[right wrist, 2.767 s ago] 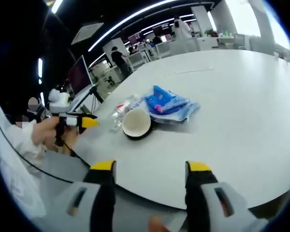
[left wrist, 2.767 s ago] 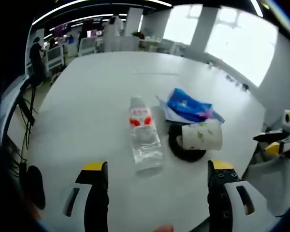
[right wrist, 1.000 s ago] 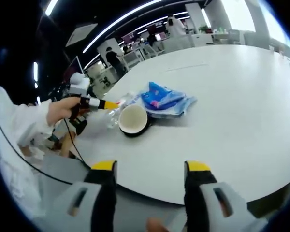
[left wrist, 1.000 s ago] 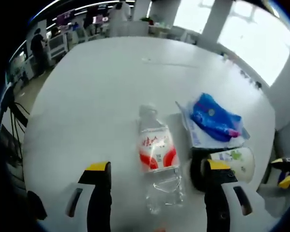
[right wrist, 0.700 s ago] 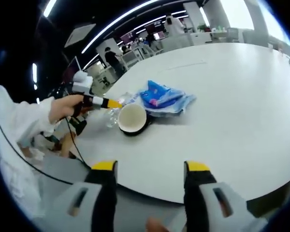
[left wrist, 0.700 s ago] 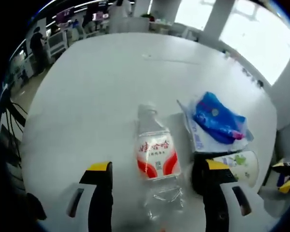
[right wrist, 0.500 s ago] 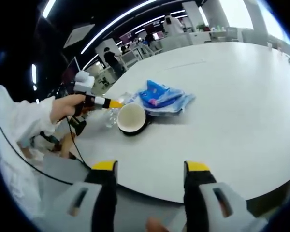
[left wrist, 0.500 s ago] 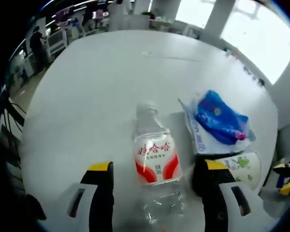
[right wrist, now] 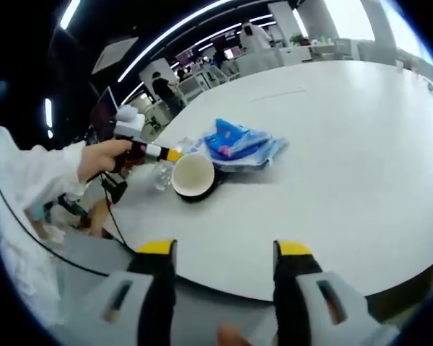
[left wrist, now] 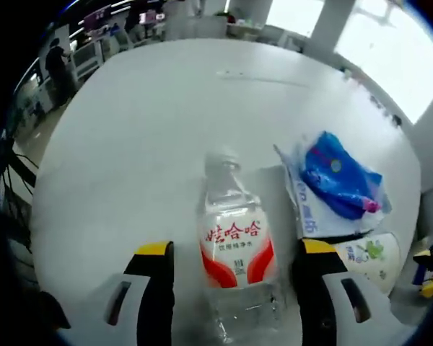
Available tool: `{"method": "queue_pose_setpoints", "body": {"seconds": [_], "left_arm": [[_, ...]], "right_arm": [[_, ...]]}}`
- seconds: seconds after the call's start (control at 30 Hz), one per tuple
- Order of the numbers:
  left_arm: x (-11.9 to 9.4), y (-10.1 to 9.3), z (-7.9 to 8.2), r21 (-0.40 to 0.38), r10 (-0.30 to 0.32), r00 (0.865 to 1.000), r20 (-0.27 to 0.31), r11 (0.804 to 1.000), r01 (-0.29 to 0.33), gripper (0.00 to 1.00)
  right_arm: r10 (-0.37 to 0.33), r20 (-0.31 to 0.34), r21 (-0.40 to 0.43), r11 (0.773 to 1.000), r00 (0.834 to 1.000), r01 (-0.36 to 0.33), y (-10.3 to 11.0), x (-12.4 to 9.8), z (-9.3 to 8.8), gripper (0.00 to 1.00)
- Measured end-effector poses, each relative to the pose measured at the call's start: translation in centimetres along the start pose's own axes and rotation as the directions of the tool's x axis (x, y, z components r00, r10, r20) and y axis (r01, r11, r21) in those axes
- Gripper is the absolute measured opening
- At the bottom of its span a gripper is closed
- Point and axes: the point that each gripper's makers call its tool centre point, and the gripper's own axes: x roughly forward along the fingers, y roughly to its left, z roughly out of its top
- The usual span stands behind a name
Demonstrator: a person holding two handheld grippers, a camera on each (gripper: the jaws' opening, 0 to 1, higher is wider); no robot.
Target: Arrange the tabletop items into an orderly group along one side of the table until the central work area is clear of visible clutter.
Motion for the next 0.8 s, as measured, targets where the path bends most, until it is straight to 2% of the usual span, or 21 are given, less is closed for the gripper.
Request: {"method": "queue_pose_setpoints", "body": {"seconds": [0.17,0.33,0.4,0.43,0.67,0.8], "left_arm": [[0.44,0.32,-0.43,0.001,0.023,1.000,-0.019,1.000,-0.023,0.60],[0.40,0.50,-0.21,-0.007,0.031,0.999,-0.007,0.999,-0.031,0.53],[0.46,0.12,-0.17,-0.017,0.011,1.000,-0.001,1.000,-0.011,0.40],[0.43,0.38,0.02,-0.036,0.023,1.000,0.015,0.999,-0.023,0.40],[0.06,0.04,-0.42,-0.077,0.006,1.000,0.012,0.997,-0.005,0.37],[-0.27,0.24,-0.58,-0.065,0.023,1.000,0.015,0.998,-0.021,0.36]], "right_arm": [[-0.002,0.002,0.004,1.000,1.000,0.002,-0.05,-0.02,0.02,0.52],[-0.002,0.000,0.004,1.000,1.000,0.002,0.00,0.04,-0.05,0.52],[-0.003,-0.002,0.003,1.000,1.000,0.003,-0.01,0.06,-0.04,0.52],[-0.003,-0.002,0.003,1.000,1.000,0.003,-0.02,0.07,-0.03,0.52],[-0.003,0.005,0.004,1.000,1.000,0.003,-0.17,0.01,0.16,0.52],[-0.002,0.015,0.003,1.000,1.000,0.002,-0.22,-0.09,0.43,0.52]]}}
